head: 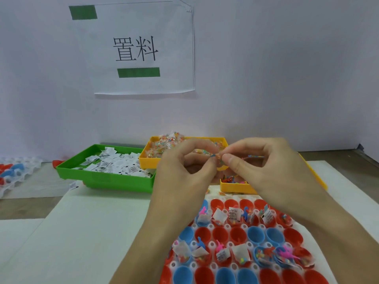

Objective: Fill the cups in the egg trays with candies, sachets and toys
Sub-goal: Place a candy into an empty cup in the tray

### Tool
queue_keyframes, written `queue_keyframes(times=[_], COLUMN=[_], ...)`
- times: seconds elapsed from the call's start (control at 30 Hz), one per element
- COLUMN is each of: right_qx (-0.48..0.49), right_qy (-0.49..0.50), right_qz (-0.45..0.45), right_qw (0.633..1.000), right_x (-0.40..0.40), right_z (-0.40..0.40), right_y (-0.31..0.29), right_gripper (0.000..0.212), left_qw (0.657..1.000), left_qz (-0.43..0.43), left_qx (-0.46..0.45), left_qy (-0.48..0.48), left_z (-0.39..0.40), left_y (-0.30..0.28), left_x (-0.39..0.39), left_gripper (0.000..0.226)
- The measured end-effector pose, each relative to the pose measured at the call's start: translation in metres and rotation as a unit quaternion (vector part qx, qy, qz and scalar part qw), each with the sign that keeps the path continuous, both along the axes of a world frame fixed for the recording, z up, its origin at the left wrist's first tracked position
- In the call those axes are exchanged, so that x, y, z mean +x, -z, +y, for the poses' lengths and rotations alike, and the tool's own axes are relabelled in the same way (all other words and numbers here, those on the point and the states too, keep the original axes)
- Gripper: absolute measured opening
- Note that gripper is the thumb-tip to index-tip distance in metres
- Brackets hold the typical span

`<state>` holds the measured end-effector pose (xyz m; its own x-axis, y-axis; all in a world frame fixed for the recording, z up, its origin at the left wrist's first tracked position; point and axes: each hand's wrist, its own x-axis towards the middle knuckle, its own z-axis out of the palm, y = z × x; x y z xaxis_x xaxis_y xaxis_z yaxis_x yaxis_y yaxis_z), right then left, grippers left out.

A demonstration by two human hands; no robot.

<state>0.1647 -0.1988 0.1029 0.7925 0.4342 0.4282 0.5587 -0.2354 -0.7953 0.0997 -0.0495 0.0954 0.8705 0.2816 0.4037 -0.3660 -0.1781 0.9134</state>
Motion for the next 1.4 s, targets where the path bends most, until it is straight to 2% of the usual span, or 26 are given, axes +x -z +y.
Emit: queue_keyframes(times=[0.2,0.4,0.6,0.7,0.87,1.0,1.17,1.4], right_qx=[0.004,0.040,0.070,0.067,0.061,0.050,-0.001,0.015], right_qy=[0.000,-0.005,-0.001,-0.016,-0.071,-0.056,-0.038,-0.053], right_qz=[0.016,-0.019,-0.032,-0.031,-0.002,0.001,0.028,0.076], right_qw=[1.000,0.999,0.997,0.997,0.996,0.997,0.999,0.996], right_x=[-0.003,-0.006,-0.007,-0.008,-0.007,-0.004,-0.001,0.000], right_z=[0.005,0.005,0.006,0.005,0.000,-0.002,-0.001,-0.001], right_y=[0.002,0.001,0.001,-0.001,-0.005,-0.005,-0.002,-0.001], right_gripper=[0.005,0.012,0.014,0.014,0.012,0.003,0.005,0.013], left_qw=[1.000,0.997,0.990,0.986,0.982,0.989,0.995,0.998], left_qz=[0.007,0.017,0.036,0.035,0.046,0.048,0.036,0.044], left_qx=[-0.008,-0.058,-0.106,-0.132,-0.141,-0.095,-0.051,0.023], left_qy=[0.003,0.048,0.090,0.096,0.114,0.104,0.076,0.028], left_z=[0.005,0.010,0.011,0.012,0.016,0.017,0.014,0.011], left_y=[0.000,-0.003,-0.006,-0.006,-0.003,-0.003,-0.003,-0.002], left_x=[0.000,-0.003,-0.003,-0.003,-0.002,-0.002,-0.002,-0.001], left_gripper=[0.027,0.025,0.003,0.015,0.020,0.017,0.011,0.016])
